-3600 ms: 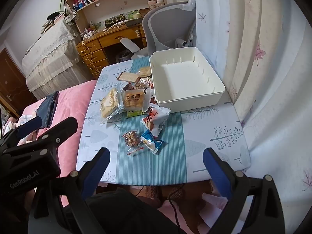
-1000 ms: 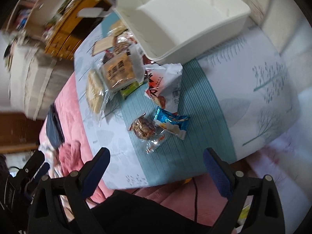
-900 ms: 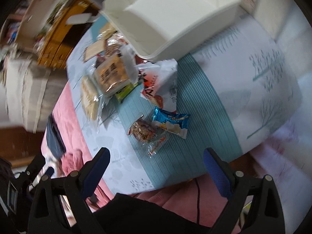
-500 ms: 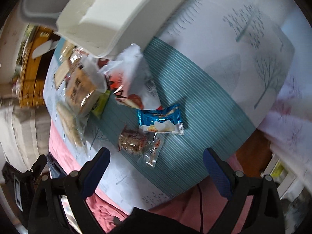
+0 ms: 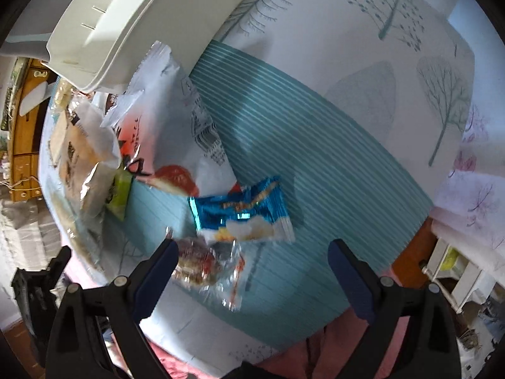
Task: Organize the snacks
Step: 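Grasp the yellow CALLETON bread bag with the left gripper while the right gripper grasps the blue candy, then carry the bread bag and blue candy into the white tray and release both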
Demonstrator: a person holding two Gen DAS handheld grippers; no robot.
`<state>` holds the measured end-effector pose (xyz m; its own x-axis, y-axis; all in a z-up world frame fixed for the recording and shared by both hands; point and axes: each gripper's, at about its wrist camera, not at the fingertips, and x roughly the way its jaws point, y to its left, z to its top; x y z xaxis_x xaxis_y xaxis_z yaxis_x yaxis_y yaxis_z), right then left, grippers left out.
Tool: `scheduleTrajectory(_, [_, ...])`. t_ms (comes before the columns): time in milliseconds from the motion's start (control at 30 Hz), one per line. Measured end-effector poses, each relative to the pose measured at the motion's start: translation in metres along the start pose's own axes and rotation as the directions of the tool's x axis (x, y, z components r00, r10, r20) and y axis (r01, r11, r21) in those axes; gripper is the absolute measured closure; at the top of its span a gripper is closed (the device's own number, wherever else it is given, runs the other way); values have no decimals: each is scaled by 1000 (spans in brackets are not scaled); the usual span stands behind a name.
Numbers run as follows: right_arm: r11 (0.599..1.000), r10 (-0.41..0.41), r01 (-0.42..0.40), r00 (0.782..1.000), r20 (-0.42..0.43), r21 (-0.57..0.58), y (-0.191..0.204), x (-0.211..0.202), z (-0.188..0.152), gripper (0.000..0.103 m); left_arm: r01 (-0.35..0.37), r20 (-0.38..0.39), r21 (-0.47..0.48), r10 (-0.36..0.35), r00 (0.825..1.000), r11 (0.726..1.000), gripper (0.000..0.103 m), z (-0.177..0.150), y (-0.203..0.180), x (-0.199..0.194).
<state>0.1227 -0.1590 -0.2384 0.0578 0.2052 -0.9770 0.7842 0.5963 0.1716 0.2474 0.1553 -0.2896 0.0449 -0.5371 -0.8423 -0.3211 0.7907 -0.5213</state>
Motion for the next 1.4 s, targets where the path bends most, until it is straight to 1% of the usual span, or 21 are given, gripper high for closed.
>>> scheduleTrajectory(200, [996, -85, 85, 996, 10, -7, 12, 13, 6, 8, 18, -19, -36, -19, 1000, 999, 4, 9, -1, 9])
scheduleTrajectory(300, [994, -107, 107, 994, 17, -2, 14, 17, 9, 9, 24, -32, -51, -26, 999, 998, 7, 11, 1, 13])
scheduleTrajectory(333, [994, -112, 112, 994, 15, -4, 16, 19, 10, 13, 31, -35, -59, -33, 999, 998, 7, 11, 2, 13])
scheduleTrajectory(433, [992, -126, 126, 992, 2, -5, 22, 26, 17, 20, 56, -32, -65, -58, 998, 996, 14, 11, 1, 15])
scheduleTrajectory(500, [992, -126, 126, 992, -5, -12, 25, 32, 18, 24, 59, -29, -61, -61, 998, 996, 18, 10, 0, 15])
scheduleTrajectory(533, [992, -125, 125, 992, -6, -15, 26, 33, 18, 28, 62, -29, -60, -64, 998, 996, 19, 9, 0, 15])
scheduleTrajectory(600, [991, -133, 133, 991, -9, -23, 29, 37, 19, 34, 72, -28, -68, -74, 997, 995, 28, 8, -4, 17])
scheduleTrajectory(667, [988, -146, 146, 989, -7, -41, 36, 38, 17, 45, 70, -26, -68, -71, 997, 995, 34, 5, -3, 13])
scheduleTrajectory(700, [988, -146, 145, 989, -6, -50, 39, 38, 17, 46, 68, -26, -65, -70, 997, 996, 37, 5, -3, 11])
scheduleTrajectory(767, [989, -137, 137, 990, -8, -54, 38, 37, 15, 55, 66, -28, -59, -67, 997, 996, 42, 5, -2, 8])
scheduleTrajectory(833, [990, -136, 135, 991, -14, -52, 38, 36, 13, 59, 59, -30, -49, -61, 998, 997, 48, 5, 0, 3])
scheduleTrajectory(867, [990, -134, 133, 991, -16, -53, 38, 36, 13, 61, 52, -26, -40, -53, 998, 998, 53, 5, -1, 0])
scheduleTrajectory(900, [990, -129, 127, 992, -17, -55, 35, 33, 14, 61, 48, -22, -34, -48, 999, 998, 58, 6, 0, -4])
scheduleTrajectory(933, [991, -124, 123, 992, -18, -58, 36, 33, 12, 62, 41, -16, -24, -41, 999, 999, 61, 6, -1, -8])
scheduleTrajectory(1000, [991, -119, 118, 993, -17, -65, 38, 29, 7, 63, 31, -6, -8, -31, 999, 999, 72, 4, -1, -16])
scheduleTrajectory(1033, [991, -116, 115, 993, -18, -67, 45, 25, 7, 63, 29, -1, 2, -29, 1000, 1000, 75, 3, -1, -20])
scheduleTrajectory(1100, [991, -107, 105, 994, -16, -78, 49, 19, 3, 63, 25, 6, 14, -25, 1000, 1000, 84, 1, 0, -27])
scheduleTrajectory(1167, [991, -100, 98, 995, -15, -91, 51, 15, -2, 63, 26, 21, 19, -27, 999, 999, 91, -3, 1, -35])
scheduleTrajectory(1267, [990, -84, 81, 996, -26, -117, 58, 10, -12, 63, 5, 52, 44, -7, 999, 999, 94, -10, 0, -49])
scheduleTrajectory(1400, [979, -64, 58, 998, -27, -198, 82, -2, -24, 63, 4, 114, 75, -13, 993, 997, 95, -21, -1, -70])
